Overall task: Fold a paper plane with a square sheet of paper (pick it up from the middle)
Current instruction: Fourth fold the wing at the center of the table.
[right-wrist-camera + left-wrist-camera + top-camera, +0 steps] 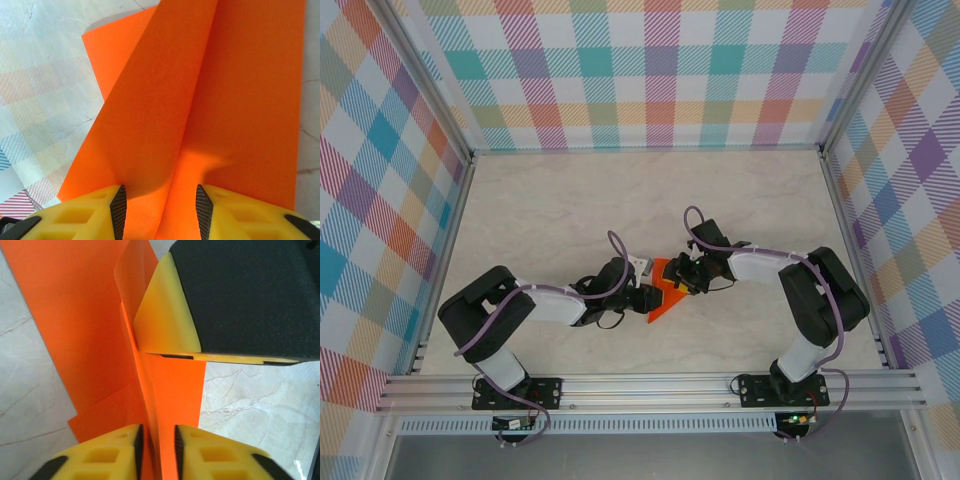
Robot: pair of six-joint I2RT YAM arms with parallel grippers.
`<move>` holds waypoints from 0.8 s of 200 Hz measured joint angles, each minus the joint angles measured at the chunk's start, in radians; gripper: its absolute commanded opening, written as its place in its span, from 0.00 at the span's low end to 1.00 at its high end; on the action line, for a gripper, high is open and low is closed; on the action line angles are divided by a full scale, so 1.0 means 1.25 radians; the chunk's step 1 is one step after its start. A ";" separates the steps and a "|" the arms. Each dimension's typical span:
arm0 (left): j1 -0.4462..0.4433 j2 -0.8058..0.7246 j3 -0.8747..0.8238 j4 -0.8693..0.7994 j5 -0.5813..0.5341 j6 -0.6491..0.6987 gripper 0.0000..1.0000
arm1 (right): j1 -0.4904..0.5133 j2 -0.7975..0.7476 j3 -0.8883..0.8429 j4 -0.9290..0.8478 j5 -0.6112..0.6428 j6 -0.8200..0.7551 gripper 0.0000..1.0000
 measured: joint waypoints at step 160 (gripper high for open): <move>0.014 0.043 0.052 -0.061 0.014 -0.158 0.33 | -0.001 0.024 0.001 0.009 -0.007 -0.020 0.44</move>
